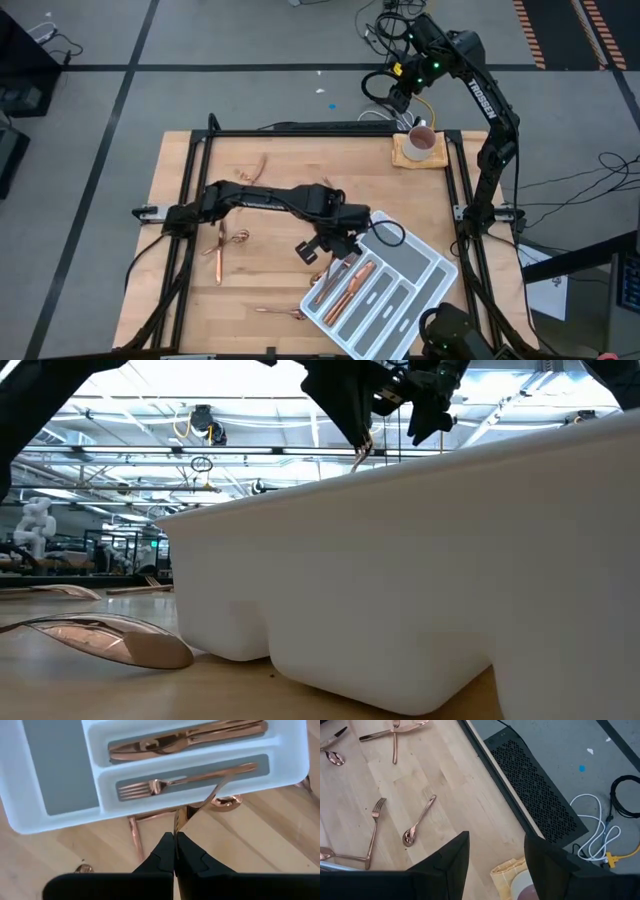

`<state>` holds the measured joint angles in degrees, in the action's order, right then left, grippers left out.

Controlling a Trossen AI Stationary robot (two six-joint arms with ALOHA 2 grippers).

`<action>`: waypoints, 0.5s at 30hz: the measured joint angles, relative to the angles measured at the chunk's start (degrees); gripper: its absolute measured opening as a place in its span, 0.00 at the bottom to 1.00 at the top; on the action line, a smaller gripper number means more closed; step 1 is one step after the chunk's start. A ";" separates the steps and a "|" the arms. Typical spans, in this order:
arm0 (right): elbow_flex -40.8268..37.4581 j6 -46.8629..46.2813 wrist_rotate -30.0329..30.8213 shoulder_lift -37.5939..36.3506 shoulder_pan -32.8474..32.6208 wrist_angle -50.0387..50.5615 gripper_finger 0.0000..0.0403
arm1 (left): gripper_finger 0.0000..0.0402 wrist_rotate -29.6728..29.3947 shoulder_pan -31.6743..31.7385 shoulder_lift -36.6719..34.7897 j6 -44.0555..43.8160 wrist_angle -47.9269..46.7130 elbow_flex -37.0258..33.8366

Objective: Sort silverware
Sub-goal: Put the gold fork into the silverware tray

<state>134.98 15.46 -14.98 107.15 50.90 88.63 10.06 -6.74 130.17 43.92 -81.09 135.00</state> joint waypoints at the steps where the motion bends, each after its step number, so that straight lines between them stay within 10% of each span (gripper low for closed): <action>1: 0.00 0.00 -0.02 0.00 -0.02 -0.01 0.44 | 0.00 0.28 -0.23 0.00 0.10 0.09 0.00; 15: 0.00 -0.44 -0.12 0.00 -0.17 -0.10 0.44 | 0.00 3.53 -1.26 2.85 7.88 0.58 -0.07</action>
<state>134.98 15.03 -15.09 107.15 50.73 88.53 13.59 -8.00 133.02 51.80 -80.51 134.93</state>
